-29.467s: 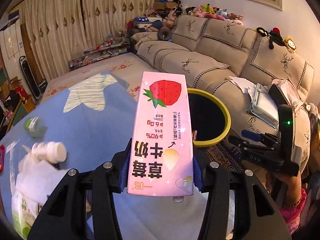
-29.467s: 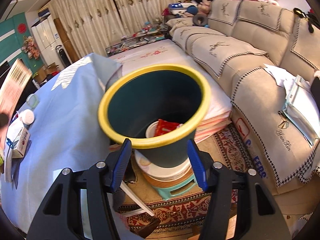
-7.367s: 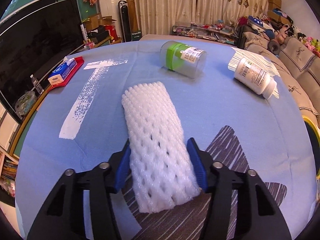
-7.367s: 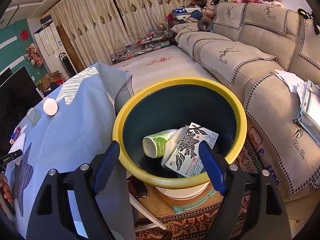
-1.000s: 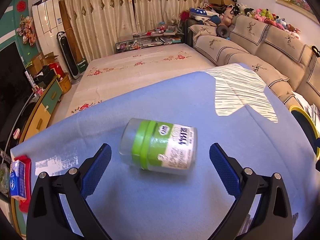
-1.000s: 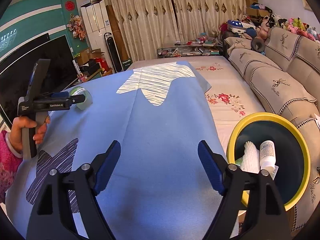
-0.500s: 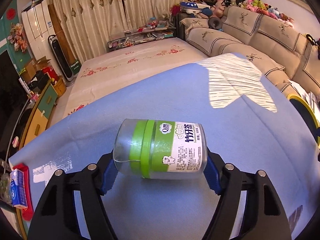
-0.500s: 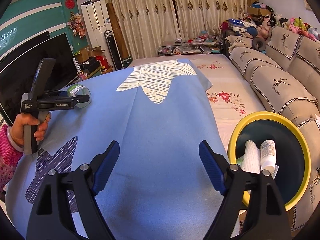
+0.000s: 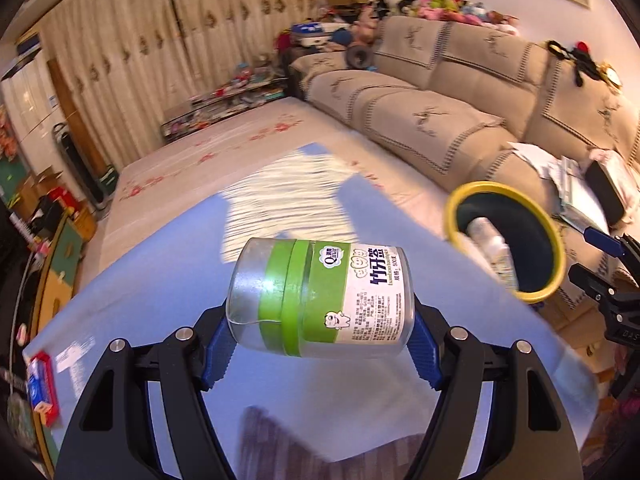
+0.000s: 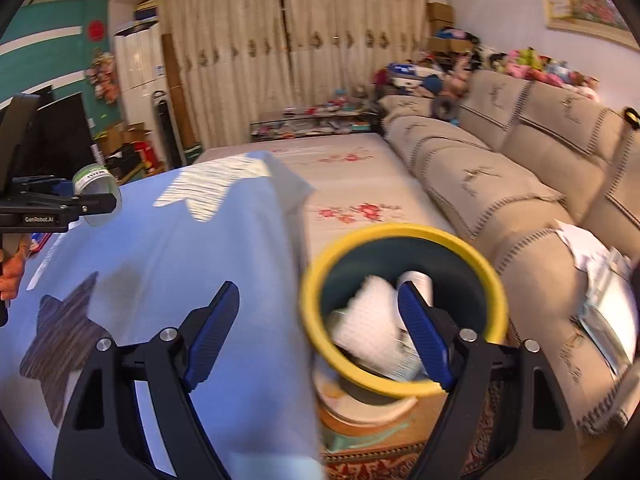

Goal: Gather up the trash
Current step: 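Carry the jar over the bin and open the left gripper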

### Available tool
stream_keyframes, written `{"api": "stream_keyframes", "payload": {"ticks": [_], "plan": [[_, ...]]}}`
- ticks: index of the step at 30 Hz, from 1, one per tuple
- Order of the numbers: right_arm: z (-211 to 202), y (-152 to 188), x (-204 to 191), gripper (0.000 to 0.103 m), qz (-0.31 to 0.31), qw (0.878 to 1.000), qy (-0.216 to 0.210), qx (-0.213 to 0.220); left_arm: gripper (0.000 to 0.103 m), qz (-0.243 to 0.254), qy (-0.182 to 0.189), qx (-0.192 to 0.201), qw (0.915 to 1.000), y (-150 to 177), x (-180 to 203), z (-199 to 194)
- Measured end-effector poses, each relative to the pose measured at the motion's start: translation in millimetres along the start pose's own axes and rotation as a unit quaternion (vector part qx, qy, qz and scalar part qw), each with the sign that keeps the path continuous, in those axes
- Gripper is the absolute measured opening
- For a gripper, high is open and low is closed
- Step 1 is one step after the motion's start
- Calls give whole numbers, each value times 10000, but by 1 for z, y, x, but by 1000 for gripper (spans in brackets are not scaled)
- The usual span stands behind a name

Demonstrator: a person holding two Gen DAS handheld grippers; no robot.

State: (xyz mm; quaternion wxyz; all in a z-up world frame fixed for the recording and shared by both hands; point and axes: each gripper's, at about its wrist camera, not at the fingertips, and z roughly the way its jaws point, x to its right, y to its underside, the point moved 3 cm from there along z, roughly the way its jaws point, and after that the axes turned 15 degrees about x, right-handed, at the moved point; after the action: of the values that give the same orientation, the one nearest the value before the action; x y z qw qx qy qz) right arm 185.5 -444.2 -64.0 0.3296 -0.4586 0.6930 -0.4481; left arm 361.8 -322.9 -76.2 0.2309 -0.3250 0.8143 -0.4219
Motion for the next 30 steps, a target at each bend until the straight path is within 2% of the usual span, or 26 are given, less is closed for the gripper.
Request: {"api": "stream_keyframes", "payload": {"ticks": [4, 9, 15, 22, 24, 26, 30], "plan": [[-28, 11, 42, 77, 137, 9991, 396, 14, 72, 248, 514, -23, 9984, -18, 74, 20], [-44, 26, 87, 77, 489, 9962, 714, -33, 72, 562, 1112, -223, 9920, -31, 164, 60], [-54, 37, 120, 77, 776, 9923, 962, -43, 72, 903, 1459, -666, 9829, -33, 238, 112], [-54, 48, 138, 77, 988, 9894, 1062, -113, 72, 1096, 1527, -1035, 9767, -25, 273, 170], [-55, 47, 138, 77, 1014, 9893, 1040, -105, 75, 1094, 1510, -1140, 9758, -18, 270, 177], [-57, 45, 135, 77, 1012, 9898, 1000, -73, 85, 1074, 1419, -1163, 9771, -17, 265, 183], [-60, 41, 125, 77, 931, 9921, 844, -45, 85, 795, 1260, -1134, 9823, -21, 242, 165]]}}
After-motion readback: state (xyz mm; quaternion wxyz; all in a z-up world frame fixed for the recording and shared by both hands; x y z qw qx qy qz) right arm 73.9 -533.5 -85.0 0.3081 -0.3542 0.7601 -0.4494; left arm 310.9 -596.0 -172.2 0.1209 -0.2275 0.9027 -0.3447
